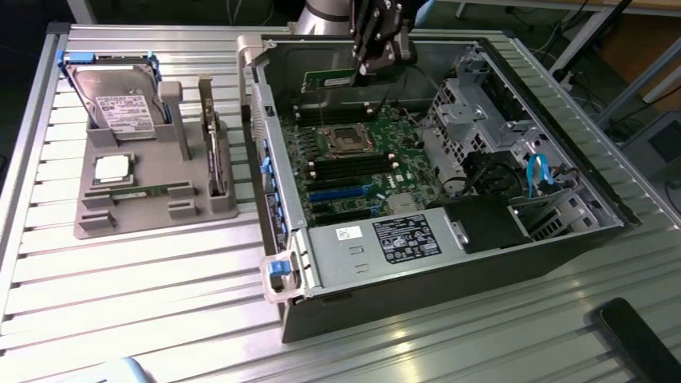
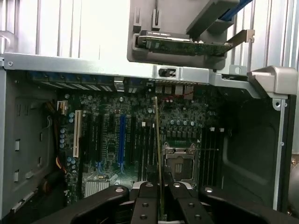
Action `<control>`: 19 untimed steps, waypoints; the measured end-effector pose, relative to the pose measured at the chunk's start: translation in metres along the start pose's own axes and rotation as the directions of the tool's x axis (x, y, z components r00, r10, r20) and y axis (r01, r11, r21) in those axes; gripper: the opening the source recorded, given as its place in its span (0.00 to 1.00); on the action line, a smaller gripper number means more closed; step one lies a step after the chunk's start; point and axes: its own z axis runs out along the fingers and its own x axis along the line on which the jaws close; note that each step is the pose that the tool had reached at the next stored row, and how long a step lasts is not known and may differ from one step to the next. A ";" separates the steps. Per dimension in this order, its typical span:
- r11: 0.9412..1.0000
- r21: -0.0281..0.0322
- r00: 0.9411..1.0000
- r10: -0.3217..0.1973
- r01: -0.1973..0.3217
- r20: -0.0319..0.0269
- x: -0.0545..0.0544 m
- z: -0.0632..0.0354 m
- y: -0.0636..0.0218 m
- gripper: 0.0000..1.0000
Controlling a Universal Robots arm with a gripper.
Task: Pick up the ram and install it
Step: 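Pick up the ram and move it above insertion slot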
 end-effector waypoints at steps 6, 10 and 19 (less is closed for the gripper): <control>1.000 -0.003 1.000 -0.010 0.010 0.000 0.001 -0.0006 -0.0133 0.14; 1.000 0.000 1.000 0.016 -0.016 0.001 0.001 -0.0006 -0.0141 0.14; 0.995 0.009 0.995 0.102 -0.102 0.005 0.001 -0.0007 -0.0147 0.14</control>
